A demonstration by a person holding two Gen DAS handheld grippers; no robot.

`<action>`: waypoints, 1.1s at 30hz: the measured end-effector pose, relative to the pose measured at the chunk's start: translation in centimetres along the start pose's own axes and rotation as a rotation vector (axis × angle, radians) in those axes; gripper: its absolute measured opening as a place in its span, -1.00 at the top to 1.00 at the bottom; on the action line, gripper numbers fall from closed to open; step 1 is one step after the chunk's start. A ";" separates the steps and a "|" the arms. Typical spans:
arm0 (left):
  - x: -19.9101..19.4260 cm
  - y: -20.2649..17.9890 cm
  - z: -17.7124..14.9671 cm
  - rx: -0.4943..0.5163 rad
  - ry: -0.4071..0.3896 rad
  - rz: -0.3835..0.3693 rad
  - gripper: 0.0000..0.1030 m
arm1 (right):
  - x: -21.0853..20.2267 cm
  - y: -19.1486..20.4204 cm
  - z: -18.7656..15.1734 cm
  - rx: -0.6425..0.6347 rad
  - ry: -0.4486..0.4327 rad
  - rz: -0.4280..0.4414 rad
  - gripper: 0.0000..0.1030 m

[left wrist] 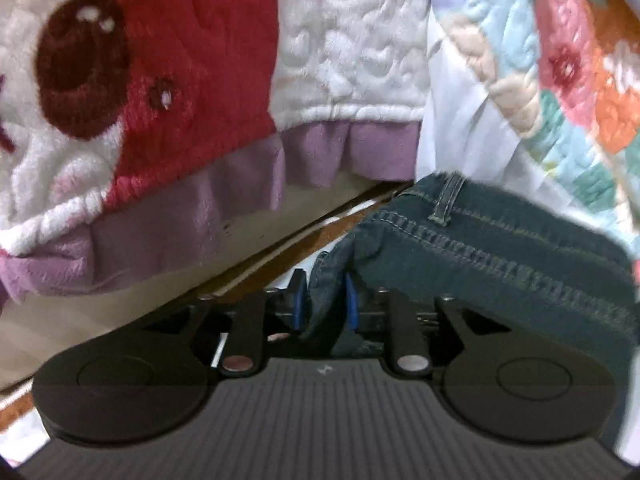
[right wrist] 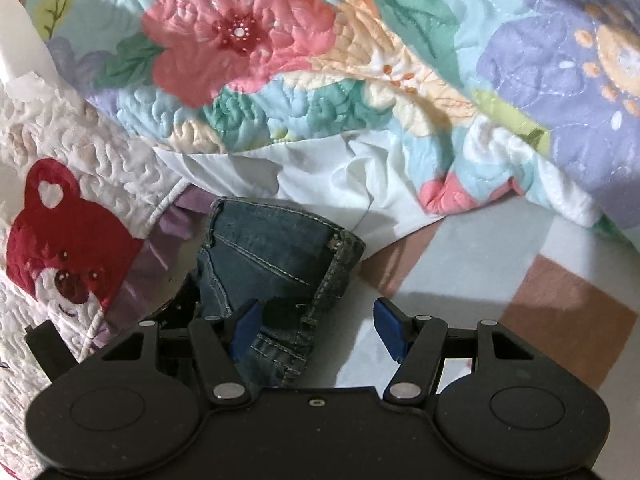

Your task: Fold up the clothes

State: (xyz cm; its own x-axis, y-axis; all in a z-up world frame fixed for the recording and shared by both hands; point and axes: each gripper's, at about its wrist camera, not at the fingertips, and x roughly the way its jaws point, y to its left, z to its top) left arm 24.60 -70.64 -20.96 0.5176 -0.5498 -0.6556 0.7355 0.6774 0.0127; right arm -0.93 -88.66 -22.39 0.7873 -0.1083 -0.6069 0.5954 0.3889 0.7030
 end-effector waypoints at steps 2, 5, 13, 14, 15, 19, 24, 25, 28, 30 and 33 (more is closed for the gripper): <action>-2.3 0.6 0.2 -0.058 -0.025 -0.060 0.01 | 0.5 -0.4 -0.2 0.050 0.025 0.057 -0.31; -6.9 2.6 -0.9 -0.085 -0.112 -0.127 -0.01 | 1.3 -1.1 -0.6 0.127 0.065 0.145 -0.31; -12.3 10.6 -8.2 -0.196 0.045 0.015 0.02 | 3.3 1.2 -2.9 0.006 -0.002 0.098 -0.33; -13.0 11.8 -9.4 -0.245 0.049 0.020 0.00 | 3.7 1.7 -3.3 -0.036 -0.047 0.101 -0.34; -13.6 13.0 -10.4 -0.285 0.051 0.029 -0.01 | 3.9 2.0 -3.7 -0.089 -0.084 0.102 -0.25; -14.4 16.4 -13.0 -0.294 0.061 0.145 0.05 | -0.4 4.6 -2.6 -0.261 -0.211 0.151 0.41; -13.5 18.7 -15.2 -0.268 0.073 0.251 0.01 | -0.2 4.1 -1.7 -0.293 -0.166 0.002 0.41; -13.4 18.6 -15.2 -0.272 0.074 0.256 0.01 | 0.3 3.4 -1.6 -0.268 -0.140 -0.020 0.41; -14.2 17.3 -14.2 -0.272 0.070 0.254 0.10 | 1.2 1.8 -1.1 -0.177 -0.101 -0.013 0.40; -16.1 14.9 -13.8 -0.226 0.022 0.149 0.09 | 1.6 2.1 -1.4 -0.207 -0.101 -0.031 0.40; -19.8 10.3 -13.3 -0.104 -0.081 -0.087 -0.03 | 2.1 2.4 -1.6 -0.235 -0.099 -0.045 0.39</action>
State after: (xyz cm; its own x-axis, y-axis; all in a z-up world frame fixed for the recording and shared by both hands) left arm 16.11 -46.25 -17.88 0.4910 -0.6433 -0.5874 0.7319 0.6704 -0.1224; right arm 1.92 -86.45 -22.55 0.7798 -0.2149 -0.5881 0.5857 0.5821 0.5639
